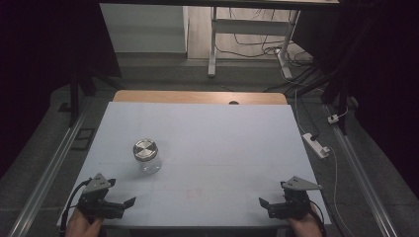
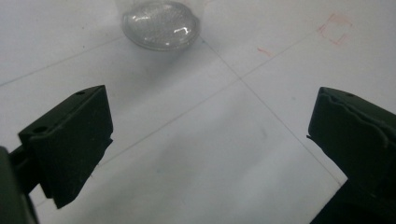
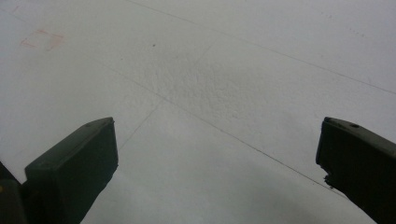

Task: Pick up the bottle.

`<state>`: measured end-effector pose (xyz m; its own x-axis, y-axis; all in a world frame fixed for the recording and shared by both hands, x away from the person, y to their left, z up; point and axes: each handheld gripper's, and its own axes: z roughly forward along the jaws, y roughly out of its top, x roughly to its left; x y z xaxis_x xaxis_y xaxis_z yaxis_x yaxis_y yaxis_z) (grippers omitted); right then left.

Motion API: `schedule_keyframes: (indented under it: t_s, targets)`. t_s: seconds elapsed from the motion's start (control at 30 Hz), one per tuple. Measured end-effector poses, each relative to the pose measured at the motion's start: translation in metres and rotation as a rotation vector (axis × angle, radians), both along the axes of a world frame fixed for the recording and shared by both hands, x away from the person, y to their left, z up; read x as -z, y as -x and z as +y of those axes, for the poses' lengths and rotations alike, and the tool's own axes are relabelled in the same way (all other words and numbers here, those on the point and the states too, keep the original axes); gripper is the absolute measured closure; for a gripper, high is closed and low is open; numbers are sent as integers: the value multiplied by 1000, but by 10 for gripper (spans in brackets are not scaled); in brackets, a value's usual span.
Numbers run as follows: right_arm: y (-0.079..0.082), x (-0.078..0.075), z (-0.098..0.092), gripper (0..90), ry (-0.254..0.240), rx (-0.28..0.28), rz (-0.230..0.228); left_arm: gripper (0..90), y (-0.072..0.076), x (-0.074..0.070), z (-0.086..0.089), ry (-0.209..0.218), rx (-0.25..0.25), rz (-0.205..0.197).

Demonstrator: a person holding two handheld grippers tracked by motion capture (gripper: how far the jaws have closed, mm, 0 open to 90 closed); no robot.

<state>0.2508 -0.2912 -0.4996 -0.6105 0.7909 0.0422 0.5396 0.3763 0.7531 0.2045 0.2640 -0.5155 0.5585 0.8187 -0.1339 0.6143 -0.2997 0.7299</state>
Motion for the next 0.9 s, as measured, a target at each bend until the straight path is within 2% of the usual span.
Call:
schedule_keyframes:
  t_s: [0.3,0.53,0.7,0.77,0.9]
  targets:
    - [0,0,0,0,-3,-13,3,14,-13,1,-1,12,-6,-15]
    - [-1,1,0,0,1,-15,7,13,-25,3,-4,4,-17,-25]
    - [-1,1,1,0,5,-16,12,7,-37,6,-5,7,-22,-38]
    - [-2,1,1,0,7,-17,14,9,-43,6,-4,-8,-29,-40]
    - [-2,1,1,0,9,-20,15,10,-54,5,-4,-11,-29,-37]
